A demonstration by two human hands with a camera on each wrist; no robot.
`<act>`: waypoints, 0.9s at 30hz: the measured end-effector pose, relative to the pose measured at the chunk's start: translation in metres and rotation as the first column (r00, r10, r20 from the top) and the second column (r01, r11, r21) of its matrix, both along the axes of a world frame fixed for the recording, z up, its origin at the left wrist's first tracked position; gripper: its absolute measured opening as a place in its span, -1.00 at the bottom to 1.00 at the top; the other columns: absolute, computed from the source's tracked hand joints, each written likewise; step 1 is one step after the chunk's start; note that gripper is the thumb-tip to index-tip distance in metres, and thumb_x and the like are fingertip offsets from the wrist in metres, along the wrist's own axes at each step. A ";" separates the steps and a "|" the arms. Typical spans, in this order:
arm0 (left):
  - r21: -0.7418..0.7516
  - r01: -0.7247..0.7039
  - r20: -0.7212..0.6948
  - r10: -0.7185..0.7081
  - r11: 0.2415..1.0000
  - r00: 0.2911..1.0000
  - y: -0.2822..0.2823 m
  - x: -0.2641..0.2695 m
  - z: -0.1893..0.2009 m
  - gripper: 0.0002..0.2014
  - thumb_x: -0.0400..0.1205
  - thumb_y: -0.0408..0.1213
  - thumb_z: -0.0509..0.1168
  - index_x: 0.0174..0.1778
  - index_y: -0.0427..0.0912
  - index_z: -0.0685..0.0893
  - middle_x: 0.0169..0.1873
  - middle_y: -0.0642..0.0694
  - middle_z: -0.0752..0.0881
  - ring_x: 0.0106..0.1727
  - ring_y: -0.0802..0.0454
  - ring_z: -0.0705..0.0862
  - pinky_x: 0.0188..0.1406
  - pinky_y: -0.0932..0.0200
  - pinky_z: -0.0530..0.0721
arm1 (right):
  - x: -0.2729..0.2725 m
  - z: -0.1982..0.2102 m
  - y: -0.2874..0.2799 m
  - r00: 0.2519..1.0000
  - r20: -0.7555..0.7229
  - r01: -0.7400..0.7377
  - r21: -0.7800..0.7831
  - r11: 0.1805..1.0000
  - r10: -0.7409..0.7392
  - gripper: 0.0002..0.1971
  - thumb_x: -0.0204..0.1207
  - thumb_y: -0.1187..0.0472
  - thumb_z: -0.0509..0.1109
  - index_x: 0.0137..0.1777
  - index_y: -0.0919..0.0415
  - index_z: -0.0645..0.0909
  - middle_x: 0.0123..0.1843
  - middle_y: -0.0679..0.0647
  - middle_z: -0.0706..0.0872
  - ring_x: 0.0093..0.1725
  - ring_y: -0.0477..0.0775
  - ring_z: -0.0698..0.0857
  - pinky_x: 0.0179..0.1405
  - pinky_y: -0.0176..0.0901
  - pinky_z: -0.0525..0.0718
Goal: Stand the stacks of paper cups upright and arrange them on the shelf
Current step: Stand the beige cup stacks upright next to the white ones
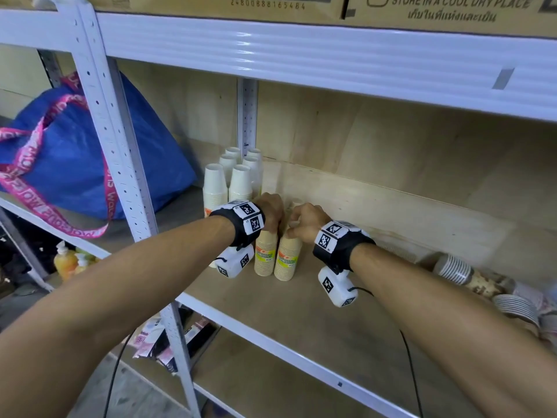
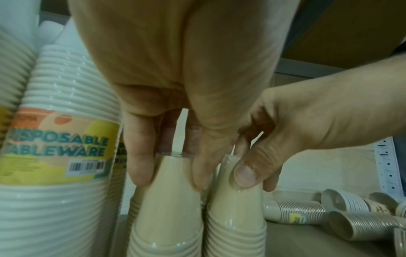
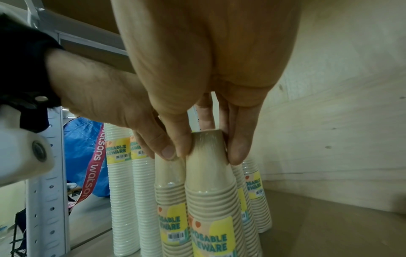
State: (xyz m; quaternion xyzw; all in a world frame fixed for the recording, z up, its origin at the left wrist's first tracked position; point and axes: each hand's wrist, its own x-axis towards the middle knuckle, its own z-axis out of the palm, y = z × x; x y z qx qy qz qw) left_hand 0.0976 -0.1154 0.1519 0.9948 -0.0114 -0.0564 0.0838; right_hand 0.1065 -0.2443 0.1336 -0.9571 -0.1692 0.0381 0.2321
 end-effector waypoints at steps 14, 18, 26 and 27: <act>0.043 0.106 0.089 -0.109 0.993 0.990 -0.017 0.008 0.034 -0.75 0.55 -0.31 0.45 0.10 -0.33 0.70 0.09 -0.22 0.72 -0.01 -0.11 0.72 -0.15 0.10 0.65 | 0.013 0.016 -0.040 0.996 0.053 0.076 -0.060 0.995 -0.073 -0.65 0.35 0.09 0.57 0.13 0.09 0.66 0.11 0.12 0.68 0.02 0.13 0.67 -0.14 -0.21 0.53; -0.022 0.195 0.106 -0.192 0.981 0.976 -0.039 0.018 0.038 -0.73 0.56 -0.34 0.43 0.13 -0.39 0.70 0.06 -0.25 0.66 -0.06 -0.07 0.60 -0.19 0.11 0.60 | 0.018 0.026 -0.078 0.982 0.080 0.177 -0.094 0.980 -0.169 -0.61 0.36 0.05 0.59 0.18 0.04 0.64 0.16 0.09 0.64 0.03 0.08 0.63 -0.10 -0.20 0.48; -0.108 0.314 0.109 -0.303 0.943 0.947 -0.104 0.045 0.022 -0.56 0.54 -0.24 0.51 0.34 -0.12 0.64 0.28 -0.13 0.58 0.24 -0.10 0.62 -0.02 0.20 0.51 | 0.003 0.036 -0.166 0.929 0.073 0.369 -0.161 0.915 -0.362 -0.63 0.36 0.05 0.59 0.16 0.01 0.63 0.19 0.04 0.59 0.04 0.08 0.62 -0.14 -0.18 0.49; -0.132 0.322 0.099 -0.311 0.938 0.945 -0.113 0.051 0.017 -0.56 0.53 -0.24 0.51 0.34 -0.11 0.64 0.27 -0.12 0.57 0.22 -0.10 0.62 -0.01 0.19 0.52 | -0.002 0.036 -0.176 0.922 0.070 0.387 -0.157 0.908 -0.381 -0.63 0.37 0.06 0.59 0.16 0.02 0.63 0.17 0.04 0.60 0.03 0.08 0.63 -0.19 -0.19 0.49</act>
